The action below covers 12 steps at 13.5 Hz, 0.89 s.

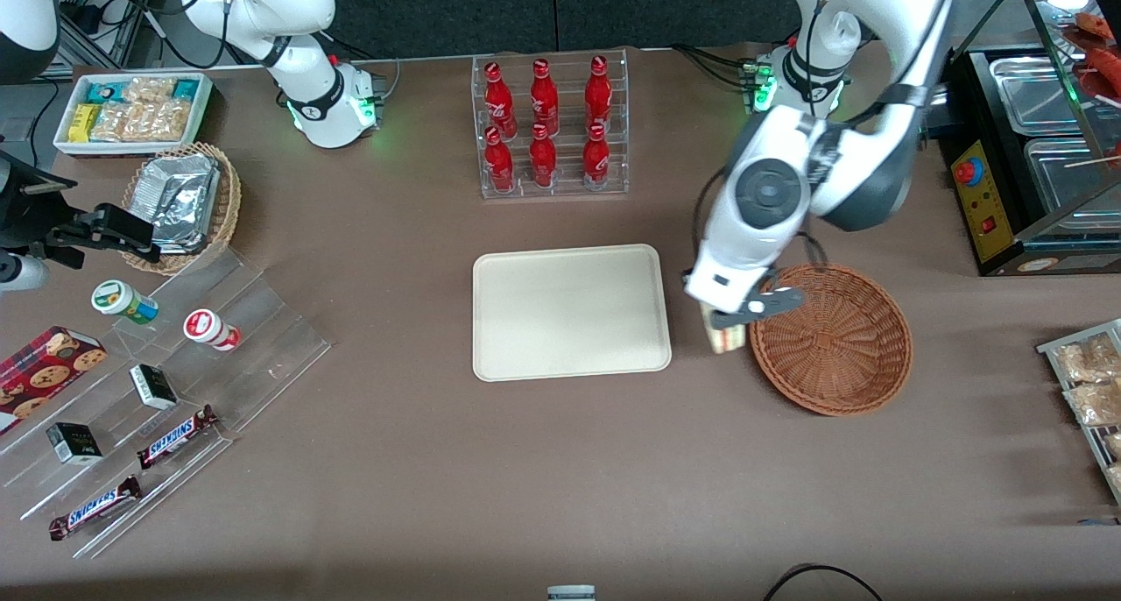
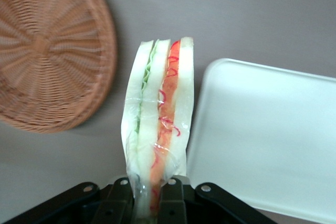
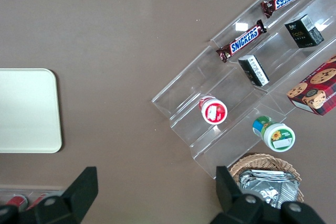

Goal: Place sandwich from basket to tray
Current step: 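Carry the held sandwich with the left gripper over the cream tray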

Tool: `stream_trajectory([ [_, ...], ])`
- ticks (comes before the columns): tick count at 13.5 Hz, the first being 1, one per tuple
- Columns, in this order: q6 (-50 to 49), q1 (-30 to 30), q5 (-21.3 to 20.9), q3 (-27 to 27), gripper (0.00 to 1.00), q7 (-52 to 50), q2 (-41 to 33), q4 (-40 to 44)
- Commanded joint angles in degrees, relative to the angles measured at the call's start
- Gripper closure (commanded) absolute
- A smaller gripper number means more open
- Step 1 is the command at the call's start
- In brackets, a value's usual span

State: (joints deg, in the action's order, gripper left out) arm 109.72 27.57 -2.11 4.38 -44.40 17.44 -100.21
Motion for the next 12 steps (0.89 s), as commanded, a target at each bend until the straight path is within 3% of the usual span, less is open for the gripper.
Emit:
stream_trajectory([
  [1, -2.04, 4.06, 0.44, -0.78, 1.0, -0.08, 7.85, 10.44],
  [8, -2.14, 5.74, 0.53, 5.1, 1.0, 2.9, 20.34, 23.64],
  [12, -1.18, 8.38, 0.35, 5.46, 1.0, 1.86, 25.27, 27.35],
])
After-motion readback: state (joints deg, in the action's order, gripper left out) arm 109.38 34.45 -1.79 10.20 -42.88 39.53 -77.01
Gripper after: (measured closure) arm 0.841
